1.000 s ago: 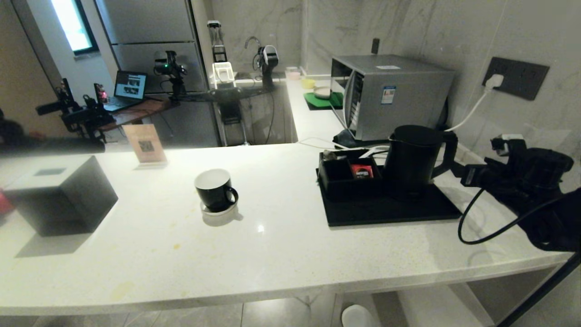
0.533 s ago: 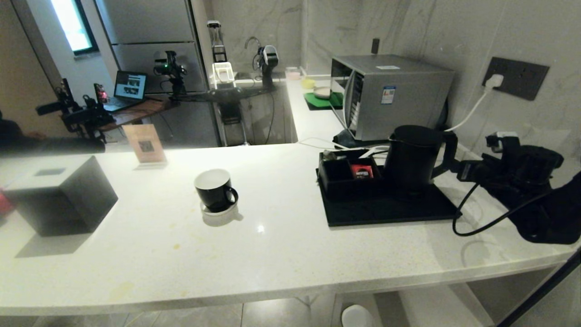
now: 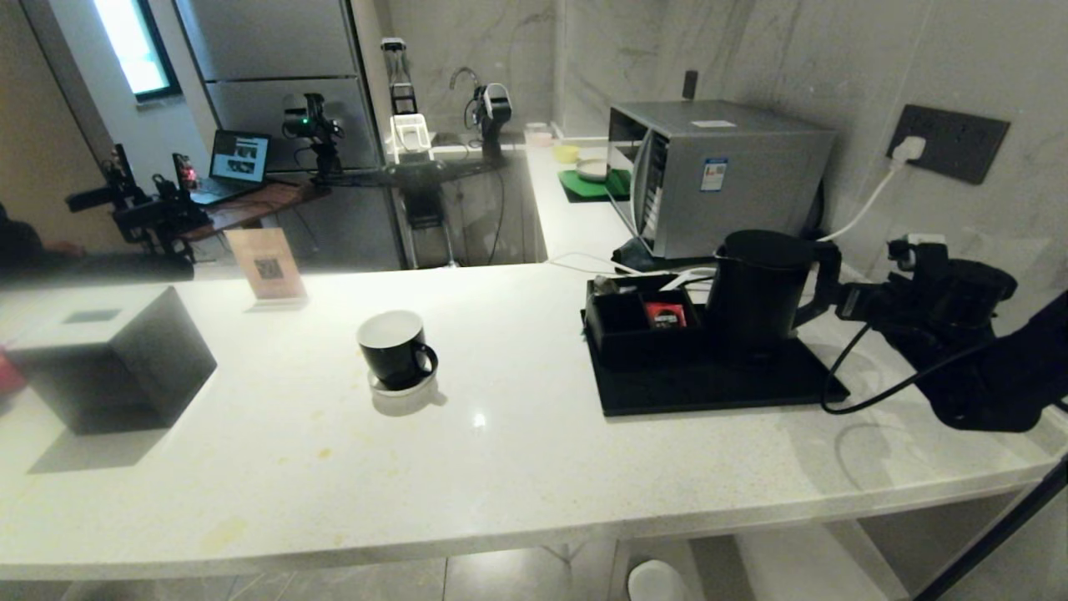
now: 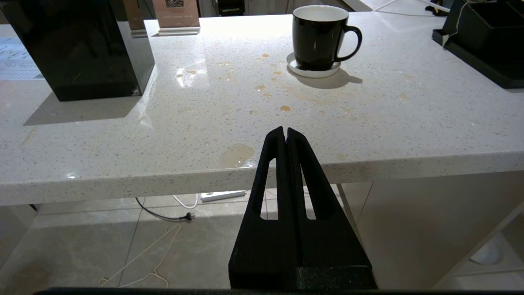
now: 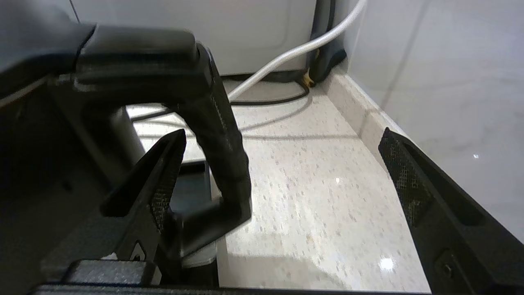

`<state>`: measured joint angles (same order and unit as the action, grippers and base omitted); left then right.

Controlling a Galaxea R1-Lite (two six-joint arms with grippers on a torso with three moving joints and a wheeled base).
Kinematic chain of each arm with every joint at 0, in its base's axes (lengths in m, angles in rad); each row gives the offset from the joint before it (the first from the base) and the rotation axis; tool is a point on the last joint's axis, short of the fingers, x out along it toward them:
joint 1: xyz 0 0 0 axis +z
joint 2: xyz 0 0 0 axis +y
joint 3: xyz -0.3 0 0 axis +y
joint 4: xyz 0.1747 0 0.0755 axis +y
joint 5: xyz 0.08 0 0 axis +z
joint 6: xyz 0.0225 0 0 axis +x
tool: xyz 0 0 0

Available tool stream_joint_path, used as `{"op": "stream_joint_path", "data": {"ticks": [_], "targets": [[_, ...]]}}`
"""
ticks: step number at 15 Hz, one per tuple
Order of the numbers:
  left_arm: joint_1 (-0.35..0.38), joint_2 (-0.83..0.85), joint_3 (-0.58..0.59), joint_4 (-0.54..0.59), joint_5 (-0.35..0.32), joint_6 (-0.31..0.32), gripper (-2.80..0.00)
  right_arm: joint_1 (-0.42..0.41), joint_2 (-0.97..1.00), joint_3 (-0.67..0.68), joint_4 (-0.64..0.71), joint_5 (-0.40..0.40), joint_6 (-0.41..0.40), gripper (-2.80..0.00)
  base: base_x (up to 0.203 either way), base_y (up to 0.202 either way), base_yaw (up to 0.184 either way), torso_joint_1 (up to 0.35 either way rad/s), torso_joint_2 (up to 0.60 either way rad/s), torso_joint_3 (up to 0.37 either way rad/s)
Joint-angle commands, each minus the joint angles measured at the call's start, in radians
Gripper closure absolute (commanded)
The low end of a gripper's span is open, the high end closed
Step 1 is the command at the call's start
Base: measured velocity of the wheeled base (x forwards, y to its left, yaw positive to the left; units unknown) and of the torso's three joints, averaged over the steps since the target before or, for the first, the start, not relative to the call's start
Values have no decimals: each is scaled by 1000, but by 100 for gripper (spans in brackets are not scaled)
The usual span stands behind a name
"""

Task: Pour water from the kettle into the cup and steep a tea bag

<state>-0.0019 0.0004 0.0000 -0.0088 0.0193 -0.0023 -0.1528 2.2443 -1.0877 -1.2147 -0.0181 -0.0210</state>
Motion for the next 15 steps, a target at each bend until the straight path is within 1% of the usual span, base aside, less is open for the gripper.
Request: {"op": "stream_joint_path", "data": {"ticks": [1, 9, 15], "targets": [[0, 0, 0, 0, 1, -1, 0, 4, 17, -27, -3, 1, 1, -280, 0, 0, 0, 0, 0, 0], [0, 0, 0, 0, 1, -1, 0, 31, 87, -129, -3, -2, -2, -280, 0, 0, 0, 0, 0, 0], [0, 0, 0, 0, 1, -1, 0, 32, 116, -180, -2, -2, -2, -280, 0, 0, 0, 0, 0, 0]]}}
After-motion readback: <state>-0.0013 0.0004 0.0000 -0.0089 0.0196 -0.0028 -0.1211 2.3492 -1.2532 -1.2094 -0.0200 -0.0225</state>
